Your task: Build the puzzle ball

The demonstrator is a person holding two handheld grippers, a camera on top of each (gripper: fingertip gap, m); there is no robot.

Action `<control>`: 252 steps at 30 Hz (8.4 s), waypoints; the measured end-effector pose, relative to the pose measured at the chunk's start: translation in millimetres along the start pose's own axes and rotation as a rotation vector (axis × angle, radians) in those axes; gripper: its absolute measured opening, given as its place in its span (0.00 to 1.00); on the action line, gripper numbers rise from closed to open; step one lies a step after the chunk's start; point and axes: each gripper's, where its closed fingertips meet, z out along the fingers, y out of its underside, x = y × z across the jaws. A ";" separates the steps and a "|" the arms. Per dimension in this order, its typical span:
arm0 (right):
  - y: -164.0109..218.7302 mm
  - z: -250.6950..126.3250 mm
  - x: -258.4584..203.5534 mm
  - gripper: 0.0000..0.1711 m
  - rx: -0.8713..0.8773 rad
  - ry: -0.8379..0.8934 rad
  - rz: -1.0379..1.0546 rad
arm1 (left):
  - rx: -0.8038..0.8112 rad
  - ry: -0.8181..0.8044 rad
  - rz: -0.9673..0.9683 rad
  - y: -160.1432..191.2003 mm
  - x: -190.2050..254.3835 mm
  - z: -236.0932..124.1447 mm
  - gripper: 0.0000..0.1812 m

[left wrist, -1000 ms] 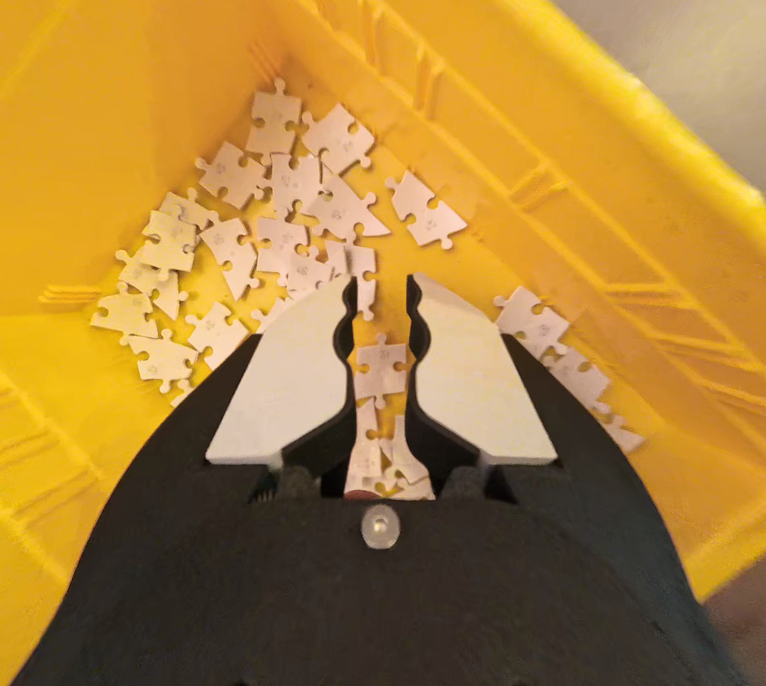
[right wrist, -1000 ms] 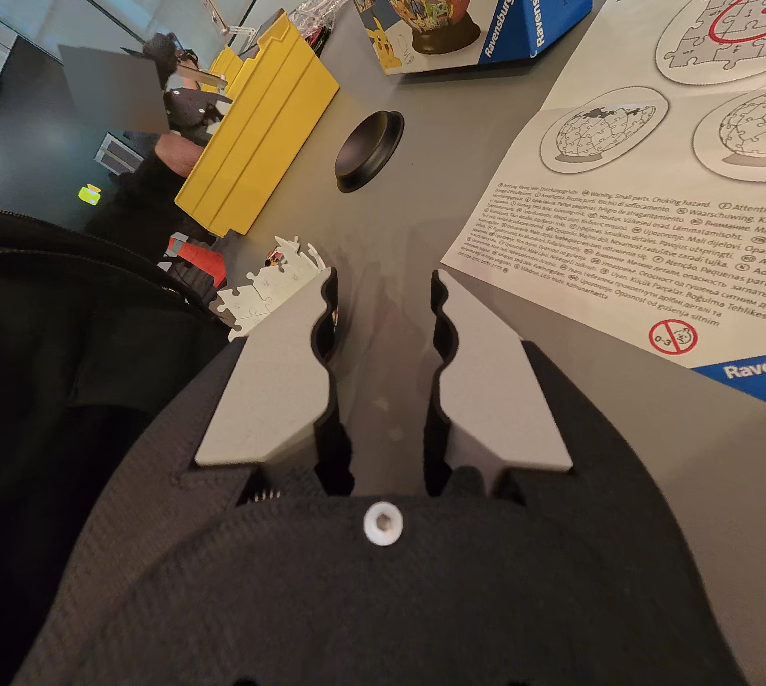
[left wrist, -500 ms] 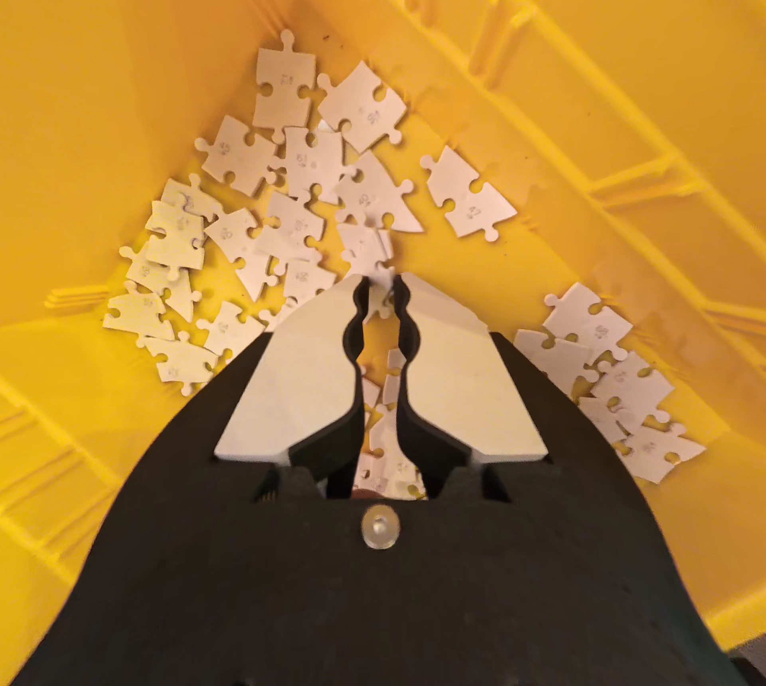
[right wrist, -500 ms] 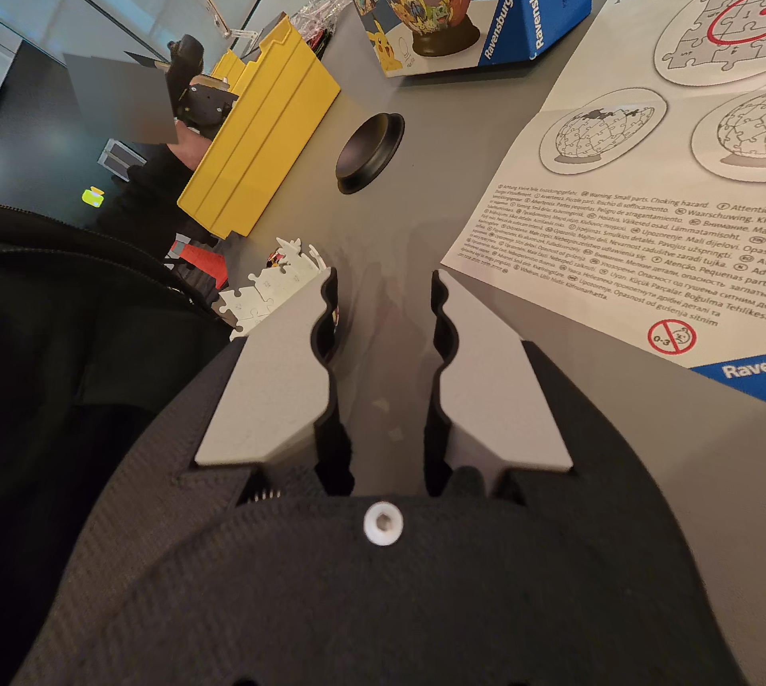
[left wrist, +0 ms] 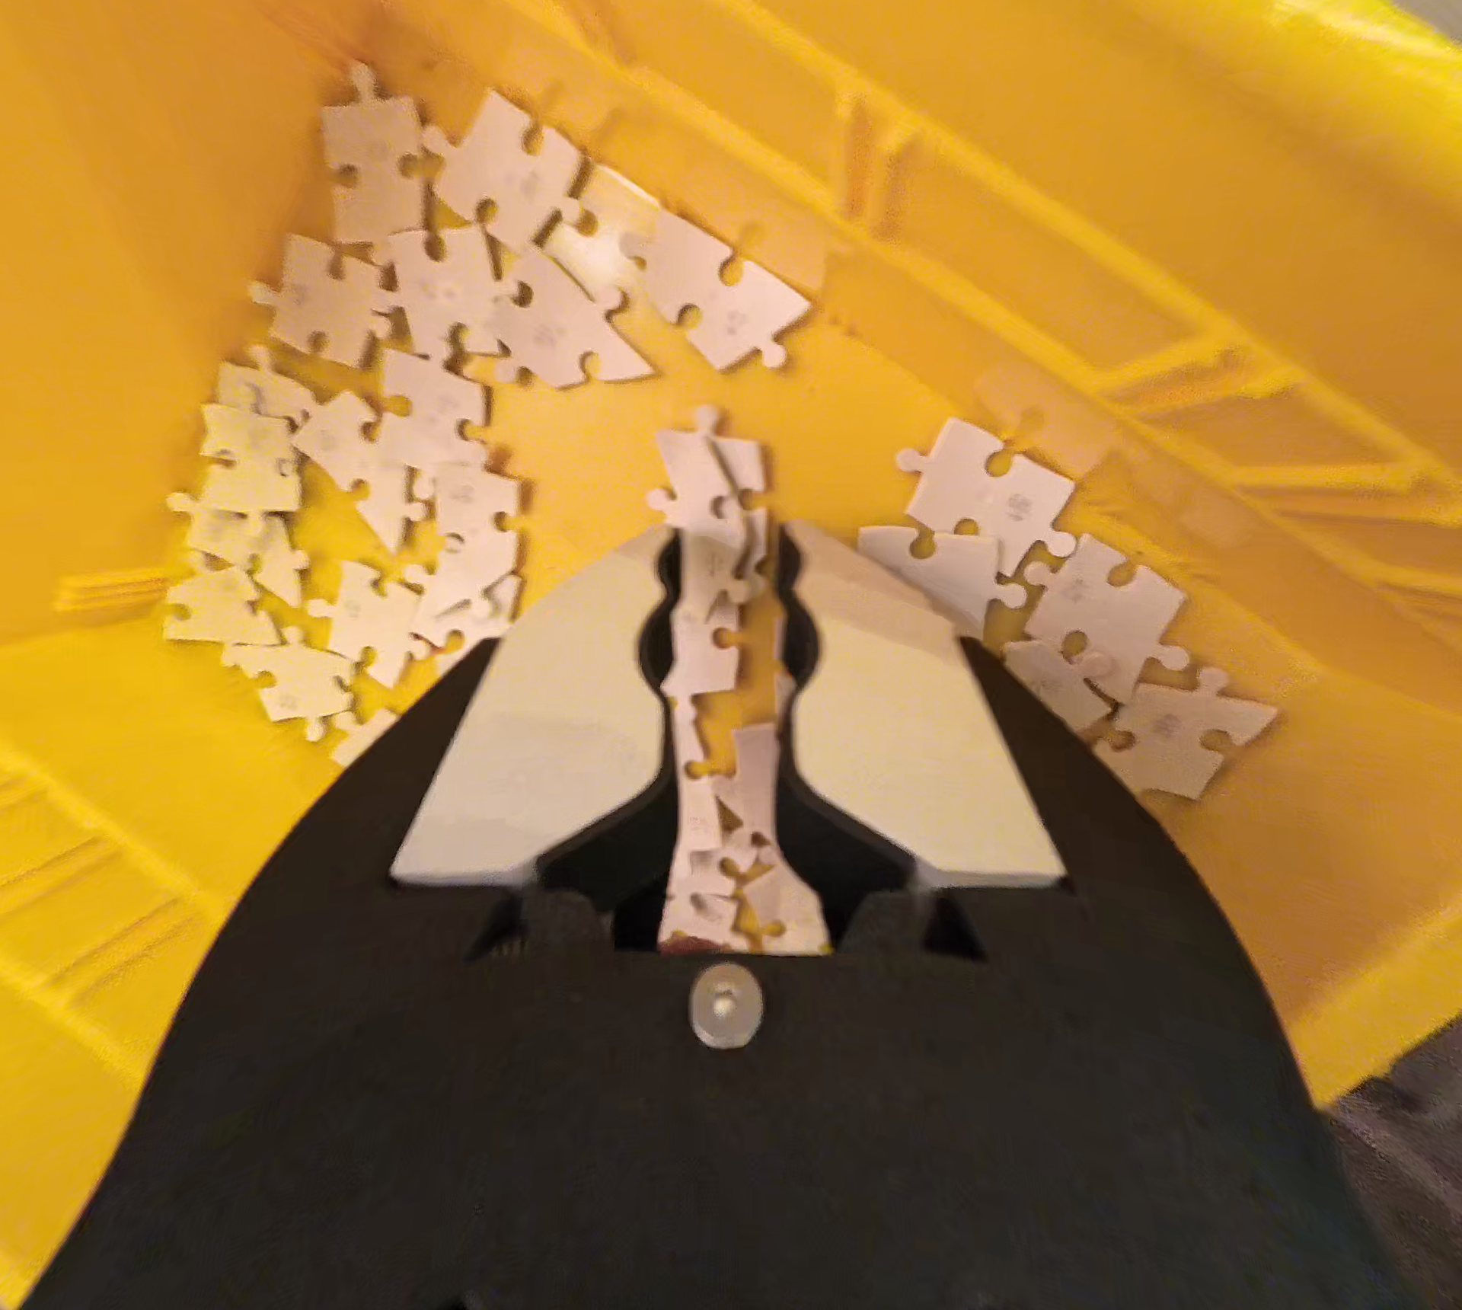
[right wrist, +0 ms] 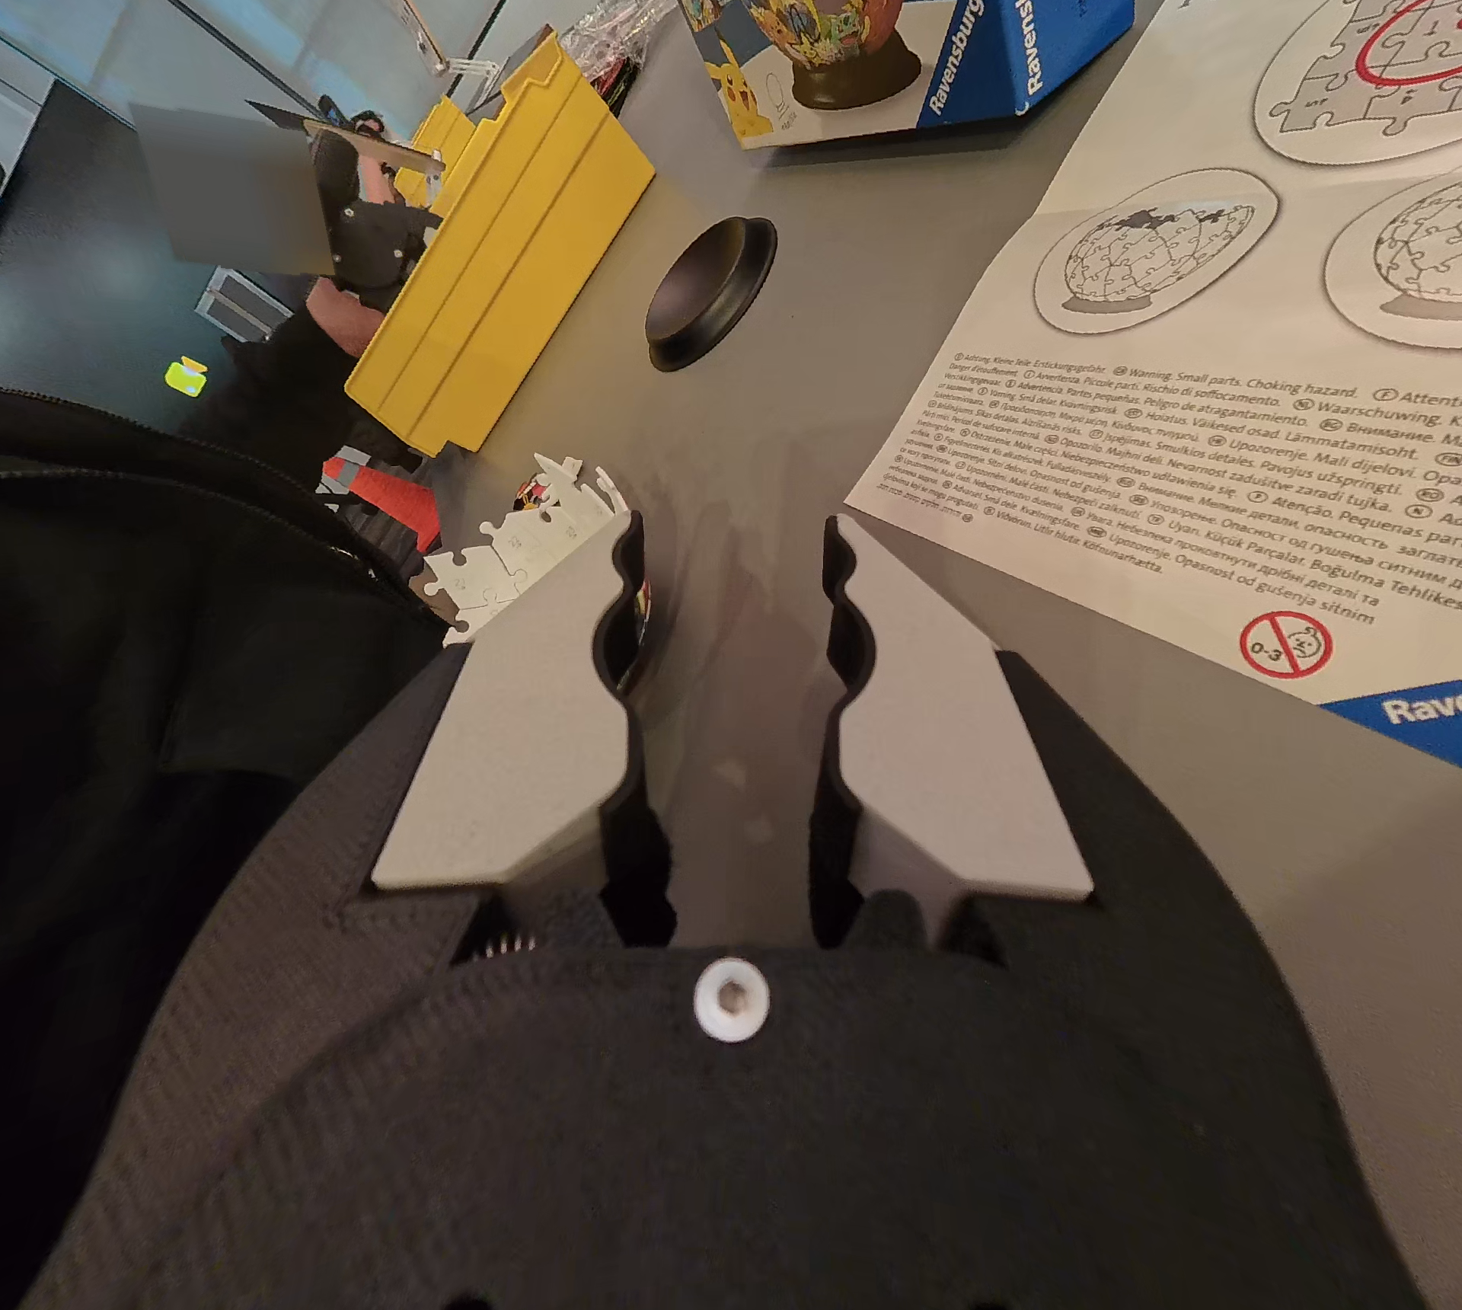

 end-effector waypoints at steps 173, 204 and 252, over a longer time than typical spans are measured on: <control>1.6 1.0 -0.5 0.26 -0.015 -0.007 0.001 | -0.421 0.249 -0.152 78.6 40.1 -35.1 0.26; 1.7 1.1 -0.8 0.26 -0.015 -0.009 0.001 | -0.353 0.162 -0.122 63.0 37.0 -24.4 0.42; 2.0 1.5 0.2 0.26 -0.020 -0.003 0.004 | -0.382 0.063 -0.182 72.6 7.3 -37.0 0.44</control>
